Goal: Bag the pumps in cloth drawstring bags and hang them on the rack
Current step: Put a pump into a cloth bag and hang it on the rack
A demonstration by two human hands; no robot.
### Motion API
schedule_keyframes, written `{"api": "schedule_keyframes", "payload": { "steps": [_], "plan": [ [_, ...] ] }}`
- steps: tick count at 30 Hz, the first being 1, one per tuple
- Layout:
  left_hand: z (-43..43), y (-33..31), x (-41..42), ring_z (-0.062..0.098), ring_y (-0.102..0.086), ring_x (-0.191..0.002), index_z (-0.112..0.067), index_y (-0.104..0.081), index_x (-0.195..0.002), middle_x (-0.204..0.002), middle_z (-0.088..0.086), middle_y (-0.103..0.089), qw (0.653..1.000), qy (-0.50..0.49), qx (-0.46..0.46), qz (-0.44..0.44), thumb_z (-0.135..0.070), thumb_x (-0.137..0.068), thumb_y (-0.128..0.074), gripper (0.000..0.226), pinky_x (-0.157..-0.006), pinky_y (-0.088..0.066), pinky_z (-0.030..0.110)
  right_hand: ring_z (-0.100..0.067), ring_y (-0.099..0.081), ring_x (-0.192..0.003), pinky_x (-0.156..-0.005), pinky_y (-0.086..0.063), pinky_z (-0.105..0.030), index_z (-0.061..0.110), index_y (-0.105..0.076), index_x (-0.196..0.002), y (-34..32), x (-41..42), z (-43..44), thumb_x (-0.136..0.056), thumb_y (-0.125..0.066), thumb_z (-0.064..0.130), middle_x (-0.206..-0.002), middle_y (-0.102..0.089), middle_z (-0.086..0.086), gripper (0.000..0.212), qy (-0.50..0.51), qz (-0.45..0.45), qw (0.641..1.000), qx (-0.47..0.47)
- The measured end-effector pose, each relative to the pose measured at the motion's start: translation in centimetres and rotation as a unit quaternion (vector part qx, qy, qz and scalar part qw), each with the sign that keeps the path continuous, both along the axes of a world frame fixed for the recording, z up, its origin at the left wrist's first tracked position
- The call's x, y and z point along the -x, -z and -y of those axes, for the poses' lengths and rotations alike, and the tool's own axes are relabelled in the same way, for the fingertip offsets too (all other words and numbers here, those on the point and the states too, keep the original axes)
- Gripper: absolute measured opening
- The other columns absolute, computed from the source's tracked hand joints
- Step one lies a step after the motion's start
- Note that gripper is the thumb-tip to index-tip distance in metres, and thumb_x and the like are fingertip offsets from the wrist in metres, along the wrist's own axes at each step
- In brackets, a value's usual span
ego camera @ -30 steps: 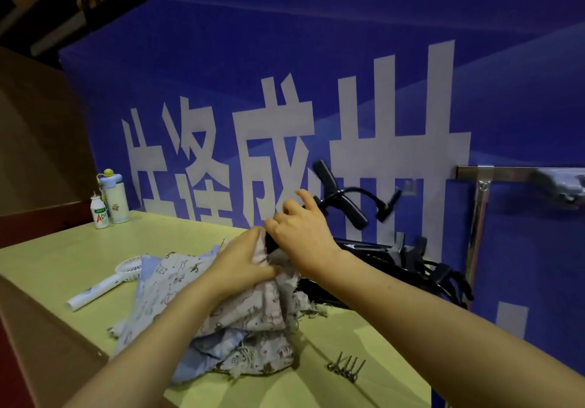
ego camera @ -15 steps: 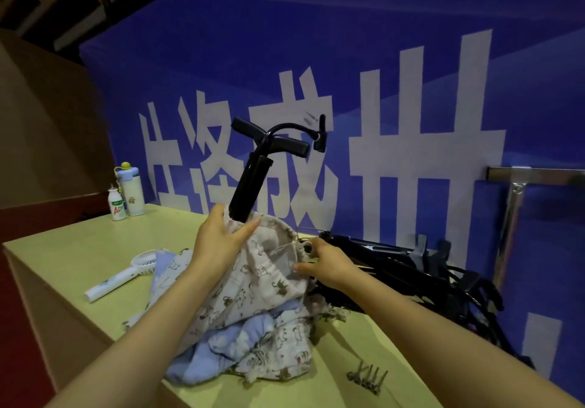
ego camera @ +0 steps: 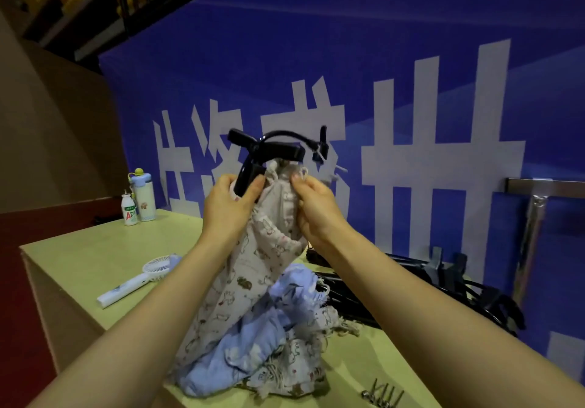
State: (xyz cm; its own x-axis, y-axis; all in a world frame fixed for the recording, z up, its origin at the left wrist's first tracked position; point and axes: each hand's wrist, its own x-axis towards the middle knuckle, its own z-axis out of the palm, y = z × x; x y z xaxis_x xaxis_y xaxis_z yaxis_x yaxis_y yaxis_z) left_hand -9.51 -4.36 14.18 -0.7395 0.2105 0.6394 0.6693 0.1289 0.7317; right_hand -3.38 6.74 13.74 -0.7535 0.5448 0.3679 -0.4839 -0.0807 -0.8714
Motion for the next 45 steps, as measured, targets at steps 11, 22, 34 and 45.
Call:
{"api": "schedule_keyframes", "payload": {
  "steps": [11,22,34,45],
  "plan": [
    [-0.7,-4.0,-2.3,0.014,-0.038,-0.054,-0.017,-0.045,-0.068,-0.059,-0.002,-0.041,0.998,0.012,-0.027,0.052,-0.064,-0.089,-0.032,0.053,-0.047,-0.025,0.027,-0.038,-0.064,-0.1,-0.092,-0.052,-0.048,0.015,-0.064,-0.095,-3.3,-2.1,0.7,-0.098,-0.046,0.017,-0.103,-0.068,-0.021,0.018,0.052,0.007,0.998,-0.019],
    [-1.5,-4.6,-5.0,0.017,-0.06,-0.071,-0.01,-0.061,-0.104,-0.082,0.004,-0.063,0.959,0.143,-0.083,0.232,-0.05,-0.082,-0.062,0.046,-0.057,-0.045,0.027,-0.019,-0.068,-0.08,-0.067,-0.059,-0.027,0.007,-0.059,-0.085,-5.7,-5.4,0.0,-0.098,-0.039,0.003,-0.083,-0.068,-0.009,0.024,0.036,-0.062,0.997,0.039],
    [-1.4,-7.8,-10.8,0.021,-0.065,-0.087,-0.008,-0.064,-0.102,-0.092,0.006,-0.067,0.987,0.112,-0.042,0.11,-0.051,-0.082,-0.062,0.048,-0.079,-0.054,0.036,-0.007,-0.05,-0.066,-0.059,-0.05,-0.021,0.013,-0.068,-0.106,-11.8,-12.8,-1.5,-0.098,-0.047,0.017,-0.074,-0.054,0.007,0.024,0.238,-0.097,0.964,-0.069],
    [-6.0,-12.1,-24.5,0.026,-0.065,-0.085,-0.01,-0.061,-0.082,-0.084,0.007,-0.062,0.966,0.239,-0.074,0.059,-0.054,-0.074,-0.069,0.046,-0.086,-0.054,0.044,-0.011,-0.06,-0.066,-0.06,-0.054,-0.02,0.01,-0.062,-0.083,-15.8,-26.4,-3.8,-0.099,-0.044,0.015,-0.073,-0.061,-0.003,0.025,0.265,-0.297,0.917,-0.021]
  ]
}}
